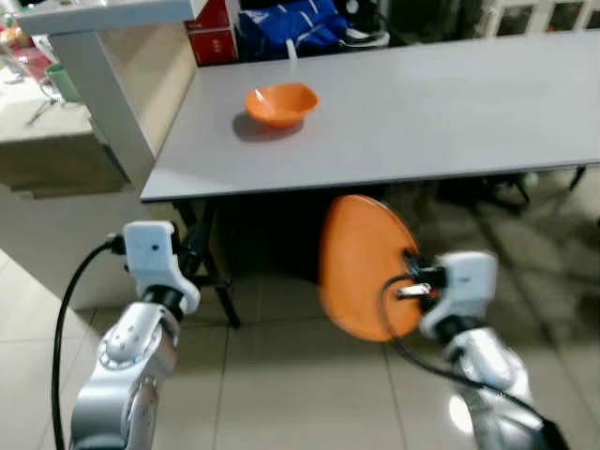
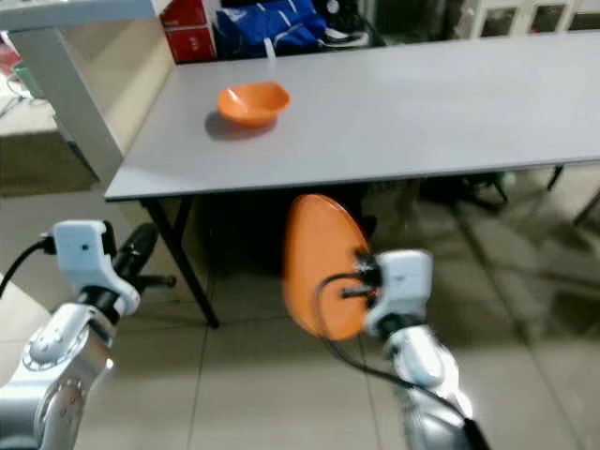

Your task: Setting the table

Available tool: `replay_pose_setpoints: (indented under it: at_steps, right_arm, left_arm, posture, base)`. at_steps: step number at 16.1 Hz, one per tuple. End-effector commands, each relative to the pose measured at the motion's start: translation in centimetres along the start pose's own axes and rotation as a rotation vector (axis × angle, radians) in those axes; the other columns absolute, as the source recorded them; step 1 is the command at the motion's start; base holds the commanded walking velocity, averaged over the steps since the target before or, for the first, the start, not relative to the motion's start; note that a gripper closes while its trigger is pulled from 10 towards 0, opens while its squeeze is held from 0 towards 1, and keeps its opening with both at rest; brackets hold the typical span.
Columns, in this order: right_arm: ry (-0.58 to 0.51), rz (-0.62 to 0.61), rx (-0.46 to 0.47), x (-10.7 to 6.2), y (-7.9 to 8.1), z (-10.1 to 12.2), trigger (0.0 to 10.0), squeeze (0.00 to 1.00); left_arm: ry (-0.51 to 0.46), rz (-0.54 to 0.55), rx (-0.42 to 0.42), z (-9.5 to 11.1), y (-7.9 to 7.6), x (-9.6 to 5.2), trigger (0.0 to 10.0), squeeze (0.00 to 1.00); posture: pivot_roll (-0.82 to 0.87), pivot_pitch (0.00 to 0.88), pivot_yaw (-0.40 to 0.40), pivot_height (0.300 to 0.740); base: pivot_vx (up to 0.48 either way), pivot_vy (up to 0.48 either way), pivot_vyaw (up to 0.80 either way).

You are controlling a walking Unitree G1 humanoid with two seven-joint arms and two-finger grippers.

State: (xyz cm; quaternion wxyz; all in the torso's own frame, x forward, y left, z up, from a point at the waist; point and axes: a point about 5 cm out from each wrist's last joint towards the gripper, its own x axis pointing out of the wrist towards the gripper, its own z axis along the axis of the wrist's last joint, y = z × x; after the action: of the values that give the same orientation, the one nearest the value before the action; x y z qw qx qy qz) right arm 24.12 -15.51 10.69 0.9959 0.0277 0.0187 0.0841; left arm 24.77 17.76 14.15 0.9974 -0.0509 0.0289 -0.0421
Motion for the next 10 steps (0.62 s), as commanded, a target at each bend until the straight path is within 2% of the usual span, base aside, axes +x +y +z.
replay_pose_setpoints:
  at_steps: [1,10]
  right_arm:
    - [-0.059,0.051,0.01,0.44,1.36,0.97,0.0,0.13]
    - [-0.068,0.071,0.002,1.06,1.65,0.98,0.0,0.13]
  left_arm:
    - [0.002,0.035,0.026,0.05,0.86,0.04,10.0,0.0]
    - [-0.002,0.026,0.051,-0.12,0.7,0.19,10.0,0.0]
  posture:
    - [-0.13,0.008,0.107,0.74]
    - [-0.11,0.0,0.101,0.74]
  base:
    - [0.319,-0.356,0.0]
    - [0.299,-0.372,0.0]
